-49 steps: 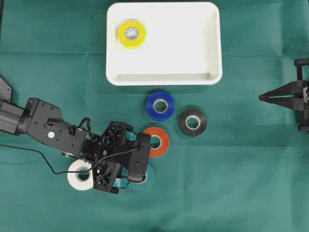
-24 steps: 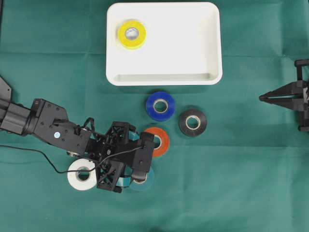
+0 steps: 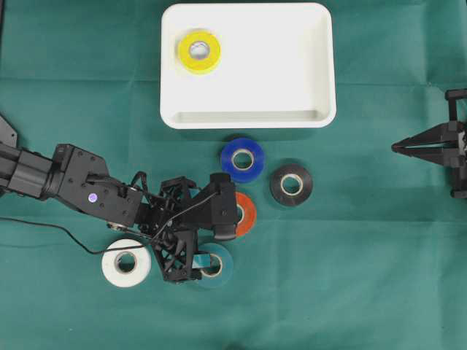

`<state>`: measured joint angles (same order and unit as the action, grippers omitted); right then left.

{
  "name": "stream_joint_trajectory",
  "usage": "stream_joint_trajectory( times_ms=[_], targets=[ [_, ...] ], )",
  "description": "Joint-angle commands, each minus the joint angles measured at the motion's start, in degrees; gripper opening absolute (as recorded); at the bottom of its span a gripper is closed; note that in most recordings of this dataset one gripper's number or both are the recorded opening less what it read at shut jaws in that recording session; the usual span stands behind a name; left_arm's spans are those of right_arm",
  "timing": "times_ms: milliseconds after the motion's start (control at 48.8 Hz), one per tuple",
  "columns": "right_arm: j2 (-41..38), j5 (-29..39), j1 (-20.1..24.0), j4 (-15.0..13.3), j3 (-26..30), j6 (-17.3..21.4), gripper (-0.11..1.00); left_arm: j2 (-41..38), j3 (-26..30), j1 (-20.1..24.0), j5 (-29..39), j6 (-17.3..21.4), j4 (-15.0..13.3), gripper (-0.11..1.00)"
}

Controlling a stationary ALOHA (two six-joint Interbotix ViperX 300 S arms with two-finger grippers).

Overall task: Put the tape into the white case with the left arm.
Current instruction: 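Close the left gripper on the teal roll's rim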

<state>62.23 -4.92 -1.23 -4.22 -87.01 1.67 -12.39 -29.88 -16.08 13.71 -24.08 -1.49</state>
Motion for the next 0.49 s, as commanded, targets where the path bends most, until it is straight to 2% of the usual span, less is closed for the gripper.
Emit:
stream_joint_trajectory(
  times_ms=[0, 246, 472],
  targets=[
    [-0.4, -0.5, -0.1, -0.1, 0.6, 0.1, -0.09, 0.9, 1.1, 0.3, 0.4, -1.3, -0.1, 0.92],
    [-0.4, -0.5, -0.1, -0.1, 0.6, 0.1, -0.09, 0.9, 1.4, 0.3, 1.2, -1.5, -0.1, 0.92],
    [-0.4, -0.5, -0.1, -0.1, 0.5, 0.1, -0.09, -2.0, 4.0, 0.2, 2.6, -1.6, -0.1, 0.92]
  ],
)
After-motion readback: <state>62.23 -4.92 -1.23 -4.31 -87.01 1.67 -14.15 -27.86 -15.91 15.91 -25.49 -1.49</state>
